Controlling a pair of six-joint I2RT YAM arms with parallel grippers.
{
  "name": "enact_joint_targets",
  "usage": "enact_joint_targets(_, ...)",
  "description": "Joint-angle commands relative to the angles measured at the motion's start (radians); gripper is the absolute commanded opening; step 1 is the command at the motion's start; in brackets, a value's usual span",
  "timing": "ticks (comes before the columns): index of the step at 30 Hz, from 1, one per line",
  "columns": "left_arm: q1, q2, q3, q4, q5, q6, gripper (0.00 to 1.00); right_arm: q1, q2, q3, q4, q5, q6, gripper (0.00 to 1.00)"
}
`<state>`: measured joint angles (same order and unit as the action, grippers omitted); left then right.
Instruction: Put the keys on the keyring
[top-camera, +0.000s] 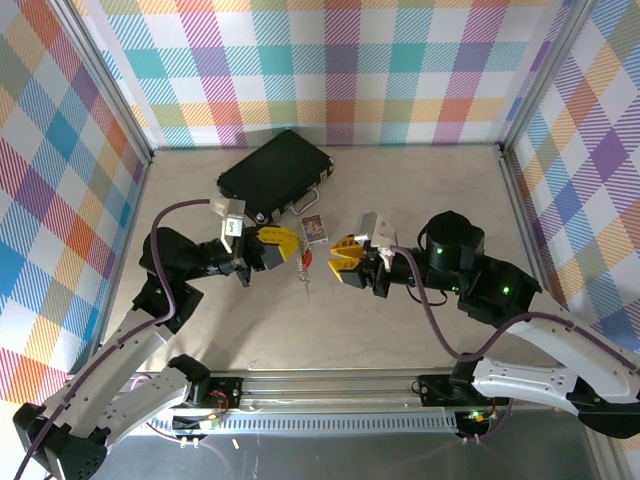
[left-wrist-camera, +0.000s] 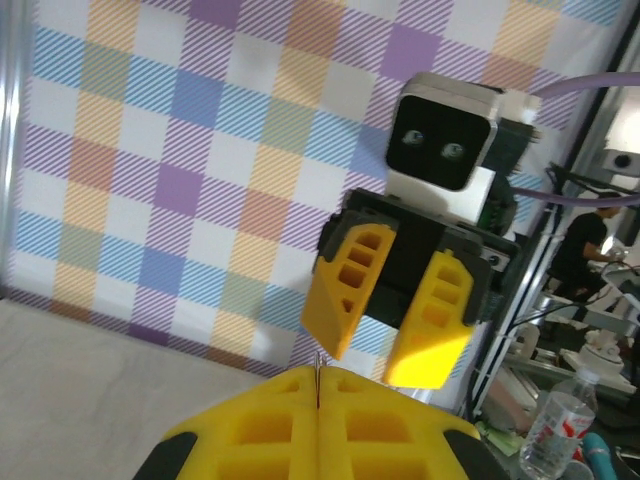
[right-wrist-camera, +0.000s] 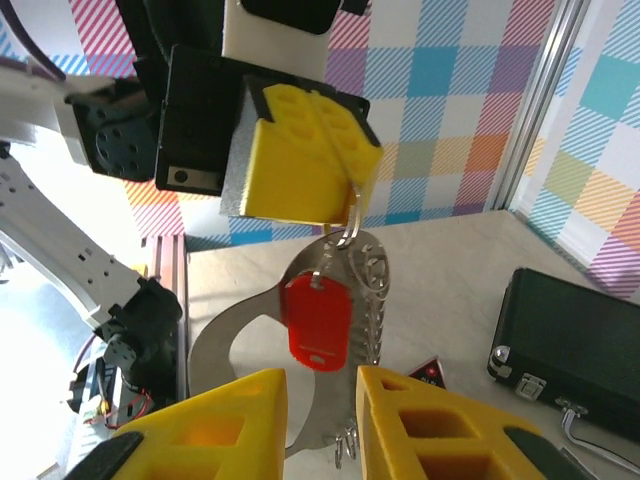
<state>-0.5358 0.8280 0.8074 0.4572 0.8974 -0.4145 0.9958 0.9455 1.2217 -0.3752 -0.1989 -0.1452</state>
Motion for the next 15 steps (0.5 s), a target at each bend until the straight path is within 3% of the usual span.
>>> enact_joint_targets(1,-0.016,0.003,-0.001,0.194,0.052,-0.094,0.0,-0.023,0.02,0.052,0.072,-0.061,0.079,0.25)
enact_joint_targets(7,-0.025,-0.004,0.004,0.184,0.063,-0.099,0.0,-0.026,0.086,0.102,0.103,-0.192,0.103,0.25)
enact_joint_targets(15,-0.03,-0.01,0.007,0.154,0.065,-0.094,0.0,-0.026,0.108,0.093,0.165,-0.242,0.146,0.26)
